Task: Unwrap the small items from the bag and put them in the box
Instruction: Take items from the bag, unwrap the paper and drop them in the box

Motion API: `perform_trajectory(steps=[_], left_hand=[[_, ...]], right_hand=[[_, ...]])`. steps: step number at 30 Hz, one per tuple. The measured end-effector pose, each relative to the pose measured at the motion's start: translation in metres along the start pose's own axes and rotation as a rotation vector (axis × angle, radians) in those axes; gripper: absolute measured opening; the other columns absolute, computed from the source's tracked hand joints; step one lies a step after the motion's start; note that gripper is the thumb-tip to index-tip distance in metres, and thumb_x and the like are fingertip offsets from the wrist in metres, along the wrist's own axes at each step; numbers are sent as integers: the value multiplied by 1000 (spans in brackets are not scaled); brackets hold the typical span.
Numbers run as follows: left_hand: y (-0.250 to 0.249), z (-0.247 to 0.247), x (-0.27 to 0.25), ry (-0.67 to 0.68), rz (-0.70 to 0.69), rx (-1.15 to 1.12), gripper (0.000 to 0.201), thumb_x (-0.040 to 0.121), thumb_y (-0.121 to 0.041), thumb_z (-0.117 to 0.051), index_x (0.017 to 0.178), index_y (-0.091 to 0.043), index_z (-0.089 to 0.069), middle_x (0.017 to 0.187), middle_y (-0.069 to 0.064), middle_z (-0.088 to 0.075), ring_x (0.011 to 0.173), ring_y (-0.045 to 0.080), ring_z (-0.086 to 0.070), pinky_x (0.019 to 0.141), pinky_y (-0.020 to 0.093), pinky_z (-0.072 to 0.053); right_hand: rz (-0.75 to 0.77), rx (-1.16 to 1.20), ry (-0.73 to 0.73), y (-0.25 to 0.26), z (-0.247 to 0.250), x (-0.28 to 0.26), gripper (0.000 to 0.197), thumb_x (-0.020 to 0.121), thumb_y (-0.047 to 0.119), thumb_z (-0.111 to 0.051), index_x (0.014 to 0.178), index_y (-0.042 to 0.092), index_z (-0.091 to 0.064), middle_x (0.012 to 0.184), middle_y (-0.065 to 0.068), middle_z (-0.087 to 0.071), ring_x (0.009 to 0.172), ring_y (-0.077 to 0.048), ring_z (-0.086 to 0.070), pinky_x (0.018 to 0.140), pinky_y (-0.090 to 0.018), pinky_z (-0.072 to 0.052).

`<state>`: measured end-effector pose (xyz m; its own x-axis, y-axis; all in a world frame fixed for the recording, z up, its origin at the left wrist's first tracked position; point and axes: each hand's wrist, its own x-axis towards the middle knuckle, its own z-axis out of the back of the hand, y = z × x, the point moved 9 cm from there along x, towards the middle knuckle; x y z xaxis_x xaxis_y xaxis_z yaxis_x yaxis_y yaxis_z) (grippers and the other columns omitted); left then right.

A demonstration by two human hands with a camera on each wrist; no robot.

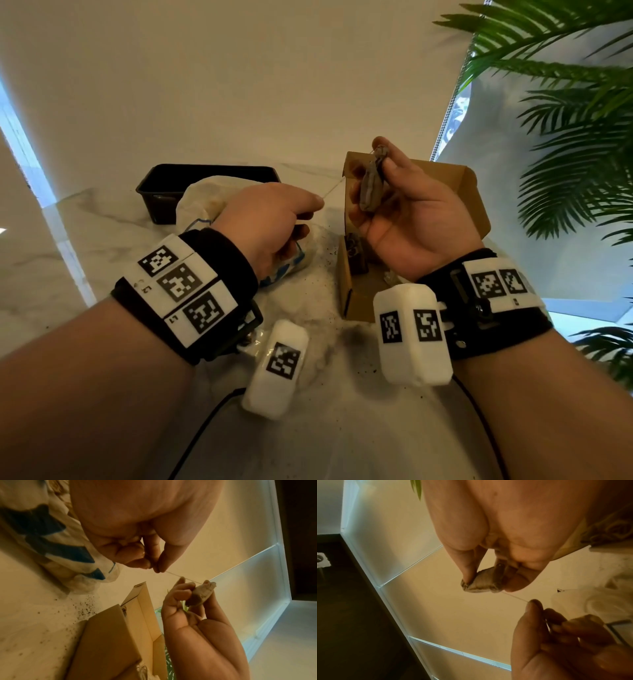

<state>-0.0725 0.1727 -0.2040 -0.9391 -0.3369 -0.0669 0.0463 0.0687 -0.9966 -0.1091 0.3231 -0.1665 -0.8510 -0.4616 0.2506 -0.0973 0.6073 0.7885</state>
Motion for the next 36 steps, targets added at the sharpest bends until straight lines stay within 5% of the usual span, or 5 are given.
perform_trajectory(steps=[14,20,24,29,36], left_hand=[[-23,-24,-18,200,-252,224,3,86,-25,-78,83,-23,-78,72,-11,-70,62,2,-60,61,34,-44],[-29,-23,-19,201,-310,221,4,86,-28,-78,83,-25,-79,75,-3,-70,65,5,-60,61,35,-45],[-39,-22,-19,221,-381,233,8,89,-21,-75,82,-24,-77,66,-12,-67,61,1,-58,52,16,-44],[-34,-15,-11,200,-324,185,5,87,-27,-77,84,-23,-79,73,-4,-72,68,13,-62,63,30,-47],[-28,-10,-7,122,-262,213,10,90,-30,-73,93,-21,-77,80,-5,-68,65,9,-57,52,26,-40]], right_hand=[[-44,-52,-485,-6,42,-4,14,101,14,-53,106,13,-66,80,-7,-62,64,-15,-58,56,-26,-49],[3,-409,-432,2,45,-2,12,95,10,-62,97,14,-74,75,-1,-74,66,-13,-69,57,-28,-53],[-159,-840,-97,-14,20,-7,7,88,5,-69,90,9,-74,74,-1,-75,65,-14,-68,64,-34,-56],[-216,-520,157,-28,-10,-14,13,73,2,-67,84,6,-64,70,-9,-67,55,-19,-53,48,-26,-46],[-79,-246,-31,-12,2,-3,24,84,6,-62,107,14,-64,84,-7,-68,67,-17,-60,58,-29,-50]])
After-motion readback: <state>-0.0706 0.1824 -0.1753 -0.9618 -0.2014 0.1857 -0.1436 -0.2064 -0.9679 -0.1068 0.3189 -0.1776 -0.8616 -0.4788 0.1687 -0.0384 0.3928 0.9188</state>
